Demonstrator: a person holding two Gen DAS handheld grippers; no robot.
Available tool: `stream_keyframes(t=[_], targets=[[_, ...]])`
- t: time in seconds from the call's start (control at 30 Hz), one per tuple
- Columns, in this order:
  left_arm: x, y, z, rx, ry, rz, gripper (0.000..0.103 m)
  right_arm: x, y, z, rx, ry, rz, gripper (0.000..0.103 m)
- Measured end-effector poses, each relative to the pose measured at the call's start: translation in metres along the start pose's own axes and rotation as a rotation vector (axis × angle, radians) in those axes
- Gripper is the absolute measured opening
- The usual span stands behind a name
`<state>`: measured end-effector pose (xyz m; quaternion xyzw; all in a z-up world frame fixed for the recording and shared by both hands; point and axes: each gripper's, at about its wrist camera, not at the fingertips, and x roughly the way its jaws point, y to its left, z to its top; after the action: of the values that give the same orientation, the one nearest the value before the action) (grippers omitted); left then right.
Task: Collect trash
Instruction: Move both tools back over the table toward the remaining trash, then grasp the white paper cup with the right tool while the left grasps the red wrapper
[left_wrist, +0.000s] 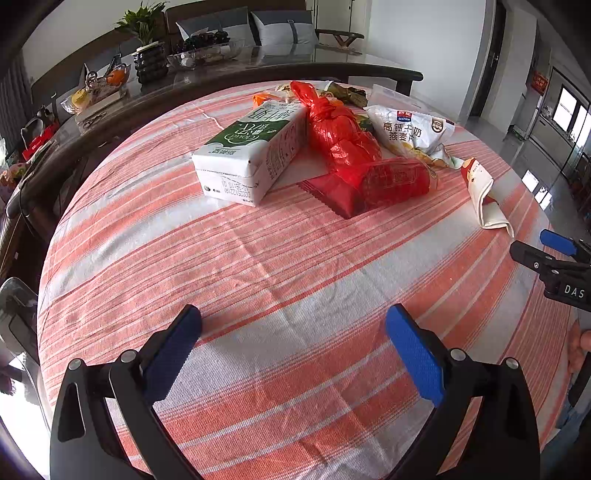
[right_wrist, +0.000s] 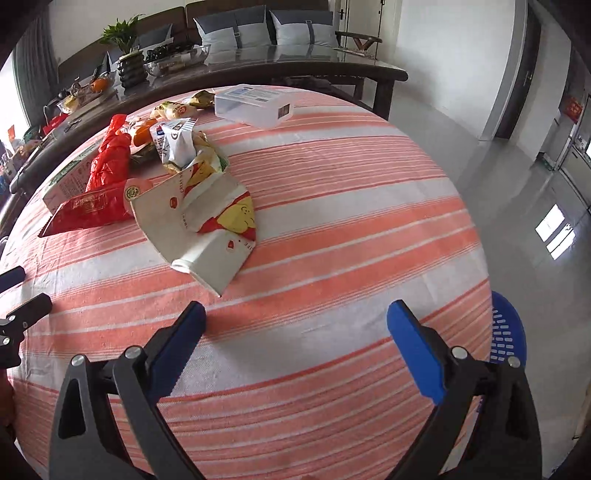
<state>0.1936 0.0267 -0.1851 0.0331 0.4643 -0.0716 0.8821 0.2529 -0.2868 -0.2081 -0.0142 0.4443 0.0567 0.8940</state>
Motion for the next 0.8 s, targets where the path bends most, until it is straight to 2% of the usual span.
stream_keyframes(t=[0.07,0.13,0.3,0.37,0.43,0.5,0.53,0.67,0.8], targets=[[0.0,-0.001,0.002,0.013,-0.003,-0.014,0.098,-0.001,0.004,-0.001,-0.023,-0.004,0.012,0.096],[-0.001,-0.002,0.009,0.058,-0.011,-0.079,0.098,0.0,0.003,0.0,-0.019,0.001,0.037,0.097],[-0.01,-0.024,0.046,0.222,-0.128,-0.103,0.098,0.001,0.003,0.002,-0.02,-0.001,0.026,0.096],[0.004,-0.035,0.059,0.29,-0.119,-0.09,0.098,0.001,0.003,0.002,-0.017,-0.001,0.027,0.096],[0.024,-0.042,0.067,0.327,-0.069,-0.106,0.098,0.001,0.002,0.001,-0.016,0.0,0.028,0.096],[0.039,-0.044,0.068,0.331,-0.013,-0.155,0.097,0.001,0.002,0.002,-0.014,0.0,0.032,0.097],[0.04,-0.045,0.065,0.333,0.005,-0.199,0.094,0.001,0.001,0.001,-0.012,-0.001,0.034,0.097],[0.023,-0.048,0.044,0.363,0.028,-0.428,0.091,0.0,-0.001,0.001,-0.002,-0.006,0.046,0.097],[0.017,-0.033,0.05,0.241,-0.007,-0.421,0.091,-0.003,-0.008,-0.001,0.035,-0.026,0.084,0.097]])
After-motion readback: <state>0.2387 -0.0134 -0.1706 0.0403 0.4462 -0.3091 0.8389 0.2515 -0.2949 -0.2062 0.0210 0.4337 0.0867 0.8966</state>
